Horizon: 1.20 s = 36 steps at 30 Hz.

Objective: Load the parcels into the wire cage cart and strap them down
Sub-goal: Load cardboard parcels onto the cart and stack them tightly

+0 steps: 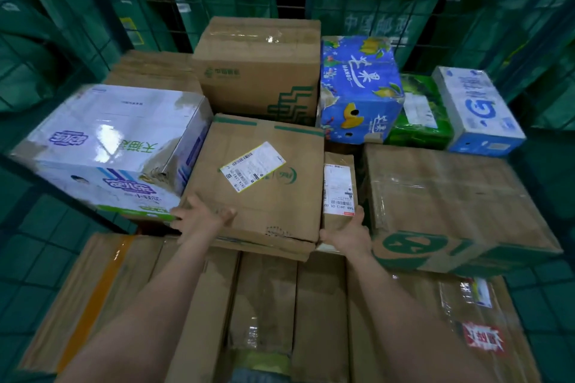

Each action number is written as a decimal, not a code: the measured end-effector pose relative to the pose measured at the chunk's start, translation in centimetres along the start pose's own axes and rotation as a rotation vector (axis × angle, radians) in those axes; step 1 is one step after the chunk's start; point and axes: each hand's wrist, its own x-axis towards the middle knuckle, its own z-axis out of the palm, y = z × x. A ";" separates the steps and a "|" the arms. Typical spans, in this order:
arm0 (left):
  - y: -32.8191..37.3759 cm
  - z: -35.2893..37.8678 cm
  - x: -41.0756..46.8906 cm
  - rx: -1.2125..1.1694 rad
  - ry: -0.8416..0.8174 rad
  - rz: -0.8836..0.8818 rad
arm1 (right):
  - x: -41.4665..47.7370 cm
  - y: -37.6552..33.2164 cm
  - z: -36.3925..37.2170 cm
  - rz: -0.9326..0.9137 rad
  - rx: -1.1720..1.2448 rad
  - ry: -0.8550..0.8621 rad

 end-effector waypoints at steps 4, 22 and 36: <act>0.3 0.9 0.3 -0.019 0.012 -0.019 | 1.9 -0.4 -0.1 0.001 0.051 0.002; -1.8 5.1 -0.1 -0.024 0.138 0.045 | 7.3 1.5 1.8 -0.066 -0.120 -0.163; -1.8 2.8 -1.6 -0.223 0.056 0.042 | 0.7 1.1 -0.2 0.065 0.168 -0.337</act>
